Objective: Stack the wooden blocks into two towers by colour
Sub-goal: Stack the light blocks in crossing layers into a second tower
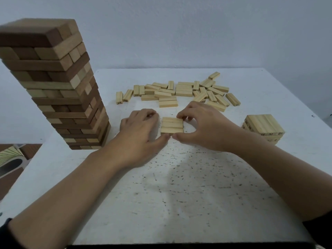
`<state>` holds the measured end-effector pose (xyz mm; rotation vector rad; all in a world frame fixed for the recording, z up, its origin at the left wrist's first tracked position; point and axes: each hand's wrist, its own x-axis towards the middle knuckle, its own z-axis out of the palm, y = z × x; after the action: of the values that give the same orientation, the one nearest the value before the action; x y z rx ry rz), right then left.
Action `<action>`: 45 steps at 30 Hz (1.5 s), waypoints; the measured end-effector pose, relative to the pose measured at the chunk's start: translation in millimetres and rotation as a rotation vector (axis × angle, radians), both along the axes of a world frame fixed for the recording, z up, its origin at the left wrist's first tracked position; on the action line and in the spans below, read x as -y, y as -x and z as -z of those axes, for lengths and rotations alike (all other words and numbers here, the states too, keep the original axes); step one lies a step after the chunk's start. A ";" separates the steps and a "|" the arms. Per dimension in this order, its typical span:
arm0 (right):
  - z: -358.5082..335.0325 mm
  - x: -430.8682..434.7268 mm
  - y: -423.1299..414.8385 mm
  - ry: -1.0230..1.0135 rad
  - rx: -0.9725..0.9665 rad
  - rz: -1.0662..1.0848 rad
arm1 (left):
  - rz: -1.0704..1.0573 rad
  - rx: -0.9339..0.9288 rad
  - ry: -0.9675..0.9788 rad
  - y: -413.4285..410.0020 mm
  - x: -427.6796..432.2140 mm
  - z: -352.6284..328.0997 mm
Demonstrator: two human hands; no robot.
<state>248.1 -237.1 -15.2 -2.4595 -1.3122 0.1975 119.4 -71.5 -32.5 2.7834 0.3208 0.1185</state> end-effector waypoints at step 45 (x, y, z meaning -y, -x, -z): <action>22.8 14.7 20.9 0.264 0.121 -0.015 | 0.072 -0.185 -0.211 2.8 3.2 11.0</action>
<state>227.2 -251.8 -38.0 -2.7193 -1.4363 0.2428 116.6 -74.7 -43.4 3.0188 0.2657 -0.1306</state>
